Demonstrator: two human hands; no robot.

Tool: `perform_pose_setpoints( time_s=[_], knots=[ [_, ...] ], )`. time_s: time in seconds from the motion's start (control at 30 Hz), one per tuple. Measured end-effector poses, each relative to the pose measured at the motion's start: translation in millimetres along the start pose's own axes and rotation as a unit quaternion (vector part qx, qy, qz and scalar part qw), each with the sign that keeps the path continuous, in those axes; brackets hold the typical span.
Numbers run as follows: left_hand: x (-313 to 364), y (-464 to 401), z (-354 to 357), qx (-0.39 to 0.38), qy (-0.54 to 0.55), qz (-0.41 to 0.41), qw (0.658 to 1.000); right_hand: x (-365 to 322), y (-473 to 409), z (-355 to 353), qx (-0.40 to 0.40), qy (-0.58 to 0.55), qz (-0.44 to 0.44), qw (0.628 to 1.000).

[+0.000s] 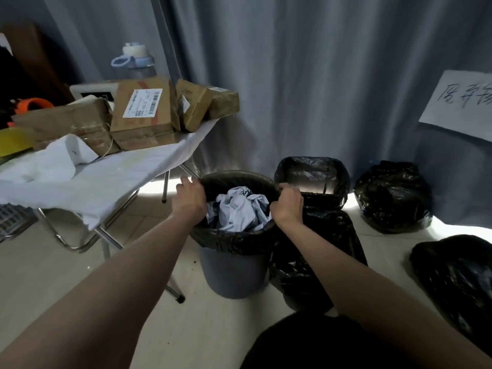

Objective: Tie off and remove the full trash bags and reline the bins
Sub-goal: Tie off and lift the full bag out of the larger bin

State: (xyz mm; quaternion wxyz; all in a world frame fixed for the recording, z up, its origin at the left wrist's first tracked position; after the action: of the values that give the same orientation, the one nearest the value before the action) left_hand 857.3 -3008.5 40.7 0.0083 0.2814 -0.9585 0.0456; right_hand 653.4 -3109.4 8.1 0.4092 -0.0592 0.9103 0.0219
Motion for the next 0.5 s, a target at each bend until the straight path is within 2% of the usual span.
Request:
perform_pose_setpoints(
  time_s=[0.2,0.33,0.5],
  knots=[
    [34.8,25.2,-69.5,0.046,-0.02,0.041,0.998,-12.8,19.1,-67.5,0.059,-0.052,0.0,0.997],
    [64.7,37.2,-119.1,0.084,-0.077,0.083,0.99,-19.0,29.6,-112.4,0.103,-0.084,0.01,0.991],
    [97.7,40.4,-184.8,0.12,-0.066,0.112,0.984,-34.8,37.0,-170.2,0.14,-0.13,0.026,0.981]
  ],
)
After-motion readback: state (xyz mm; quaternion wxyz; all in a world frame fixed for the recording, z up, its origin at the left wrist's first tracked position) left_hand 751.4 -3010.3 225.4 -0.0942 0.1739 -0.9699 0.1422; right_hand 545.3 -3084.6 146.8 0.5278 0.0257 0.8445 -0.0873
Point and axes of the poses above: each hand's wrist, its own y-axis away from the middle knuckle, its own z-axis out of the palm, x = y × z, the point moved 5 cm from there along -y, towards the middle knuckle, and after that the axes turned 6 degrees about z, right-handed, at the moved point
